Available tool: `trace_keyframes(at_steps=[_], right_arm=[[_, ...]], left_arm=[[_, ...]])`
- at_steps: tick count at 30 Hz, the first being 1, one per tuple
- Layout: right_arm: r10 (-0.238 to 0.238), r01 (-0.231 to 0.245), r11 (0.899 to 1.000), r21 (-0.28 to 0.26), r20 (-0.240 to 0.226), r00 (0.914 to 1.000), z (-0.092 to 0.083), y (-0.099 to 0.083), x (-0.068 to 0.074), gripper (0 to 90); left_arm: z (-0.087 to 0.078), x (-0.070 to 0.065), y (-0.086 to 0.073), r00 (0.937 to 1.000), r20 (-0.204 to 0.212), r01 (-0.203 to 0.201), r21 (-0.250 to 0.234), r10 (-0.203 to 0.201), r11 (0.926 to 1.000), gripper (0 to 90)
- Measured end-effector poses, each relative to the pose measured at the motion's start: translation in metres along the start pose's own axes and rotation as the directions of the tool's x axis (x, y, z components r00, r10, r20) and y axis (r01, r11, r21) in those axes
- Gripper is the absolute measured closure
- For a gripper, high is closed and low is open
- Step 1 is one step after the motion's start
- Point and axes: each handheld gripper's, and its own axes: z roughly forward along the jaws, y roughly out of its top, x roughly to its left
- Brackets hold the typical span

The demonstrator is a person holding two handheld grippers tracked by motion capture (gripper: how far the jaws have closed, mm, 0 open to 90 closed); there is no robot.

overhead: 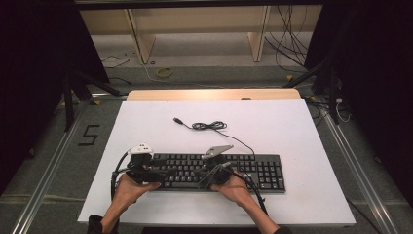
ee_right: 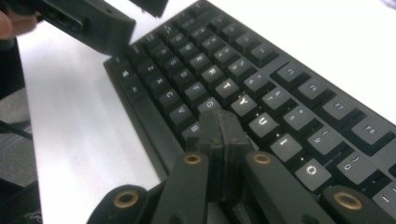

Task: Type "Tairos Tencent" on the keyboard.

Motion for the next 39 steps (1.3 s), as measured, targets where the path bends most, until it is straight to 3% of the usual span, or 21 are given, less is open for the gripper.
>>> trace_keyframes(at_steps=[25, 28, 31, 39], right_arm=[[-0.042, 0.041, 0.998, 0.054, 0.022, 0.9989, 0.016, -0.005, 0.004, 90.0], [-0.030, 0.028, 0.998, 0.058, 0.024, 0.9993, 0.015, -0.004, 0.005, 90.0], [-0.021, 0.020, 0.999, 0.037, 0.019, 0.9996, 0.012, -0.003, 0.004, 90.0], [0.001, -0.001, 1.000, -0.030, 0.010, 1.0000, -0.001, -0.002, 0.002, 76.6]], left_arm=[[-0.001, -0.002, -0.005, 0.9996, 0.021, -0.018, -0.016, 0.018, 0.9997, 31.3], [0.000, -0.001, -0.006, 0.9997, 0.017, -0.018, -0.009, 0.018, 0.9998, 31.6], [0.001, -0.001, -0.005, 0.9996, 0.017, -0.023, -0.002, 0.023, 0.9997, 32.2], [0.003, -0.001, -0.006, 0.9995, 0.008, -0.030, 0.026, 0.030, 0.9992, 37.9]])
